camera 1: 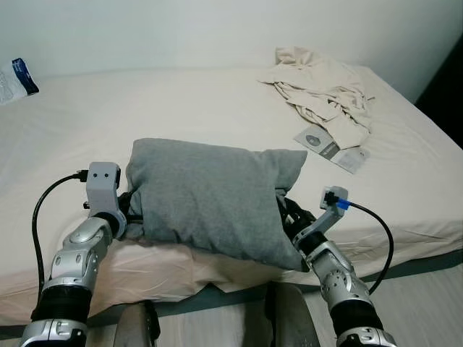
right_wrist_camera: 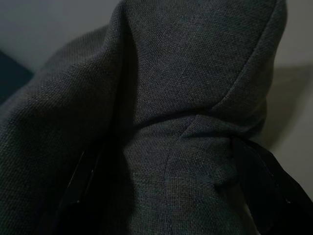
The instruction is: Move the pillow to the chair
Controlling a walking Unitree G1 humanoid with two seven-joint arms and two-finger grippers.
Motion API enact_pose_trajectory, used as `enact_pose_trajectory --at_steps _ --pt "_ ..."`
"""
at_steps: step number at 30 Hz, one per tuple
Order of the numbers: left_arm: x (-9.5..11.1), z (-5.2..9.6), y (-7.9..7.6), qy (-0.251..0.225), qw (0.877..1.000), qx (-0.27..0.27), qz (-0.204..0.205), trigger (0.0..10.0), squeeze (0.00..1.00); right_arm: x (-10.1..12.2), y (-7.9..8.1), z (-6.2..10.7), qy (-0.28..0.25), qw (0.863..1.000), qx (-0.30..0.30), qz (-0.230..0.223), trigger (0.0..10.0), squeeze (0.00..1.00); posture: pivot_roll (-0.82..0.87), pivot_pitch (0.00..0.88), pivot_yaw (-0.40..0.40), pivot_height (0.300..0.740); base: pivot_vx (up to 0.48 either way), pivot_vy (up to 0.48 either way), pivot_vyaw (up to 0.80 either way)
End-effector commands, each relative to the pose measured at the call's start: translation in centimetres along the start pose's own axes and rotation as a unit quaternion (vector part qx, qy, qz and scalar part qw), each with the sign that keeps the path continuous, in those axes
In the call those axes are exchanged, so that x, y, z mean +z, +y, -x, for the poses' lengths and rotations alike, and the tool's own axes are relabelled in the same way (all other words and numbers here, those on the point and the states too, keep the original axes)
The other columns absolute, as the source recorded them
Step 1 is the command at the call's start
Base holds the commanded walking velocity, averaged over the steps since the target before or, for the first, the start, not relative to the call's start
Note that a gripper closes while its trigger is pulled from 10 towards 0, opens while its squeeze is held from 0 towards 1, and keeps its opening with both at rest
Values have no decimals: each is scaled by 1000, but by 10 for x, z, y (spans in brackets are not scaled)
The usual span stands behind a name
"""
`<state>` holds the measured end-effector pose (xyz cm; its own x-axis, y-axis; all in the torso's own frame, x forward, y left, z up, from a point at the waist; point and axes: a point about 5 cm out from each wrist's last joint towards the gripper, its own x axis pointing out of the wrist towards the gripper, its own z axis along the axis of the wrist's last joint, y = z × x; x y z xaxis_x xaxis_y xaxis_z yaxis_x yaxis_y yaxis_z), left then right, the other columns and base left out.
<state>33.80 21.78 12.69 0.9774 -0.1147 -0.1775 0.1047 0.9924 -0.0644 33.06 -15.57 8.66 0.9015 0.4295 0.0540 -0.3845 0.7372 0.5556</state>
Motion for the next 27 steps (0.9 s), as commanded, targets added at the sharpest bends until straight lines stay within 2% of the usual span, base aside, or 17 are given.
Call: enact_pose_trajectory --at_steps 1,2,3,4,5,6,7,14,15,18,27 --pt "-4 -6 -25 7 999 -47 -3 0 0 -29 19 -11 83 996 31 8 3255 922 53 135 -10 540 0 0 0" --pt "-4 -6 -25 7 999 -47 -3 0 0 -29 19 -11 83 996 31 8 3255 922 53 135 -10 540 0 0 0" --pt "-4 -7 -29 7 999 -53 -4 0 0 -28 14 -12 86 996 0 19 0 788 51 130 -4 540 0 0 0" --pt "-5 -7 -32 7 998 -58 -3 0 0 -28 9 -12 91 995 -33 28 0 702 50 129 -3 540 0 0 0" --pt "-5 -7 -32 7 998 -58 -3 0 0 -28 9 -12 91 995 -33 28 0 702 50 129 -3 540 0 0 0" --pt "-5 -8 -35 7 998 -62 -3 0 0 -27 5 -12 95 993 -57 37 0 514 50 129 -3 540 0 0 0" --pt "-8 -8 -41 12 997 -72 -1 0 0 -27 -3 -10 99 988 -111 45 0 0 37 121 16 540 0 0 0" --pt "-11 -11 -55 15 996 -88 0 0 0 -25 -8 -7 97 983 -144 59 0 0 26 116 29 540 0 0 0" --pt "-10 -13 -61 12 995 -96 0 0 0 -25 -9 -6 95 982 -145 78 0 0 24 114 31 540 0 0 0" --pt "-10 -13 -65 9 995 -99 -1 0 0 -24 -8 -6 93 981 -142 92 0 0 22 113 29 540 0 0 0" --pt "-12 -11 -67 9 995 -96 -1 0 0 -21 -8 -7 85 980 -149 101 0 0 31 119 17 540 0 0 0"
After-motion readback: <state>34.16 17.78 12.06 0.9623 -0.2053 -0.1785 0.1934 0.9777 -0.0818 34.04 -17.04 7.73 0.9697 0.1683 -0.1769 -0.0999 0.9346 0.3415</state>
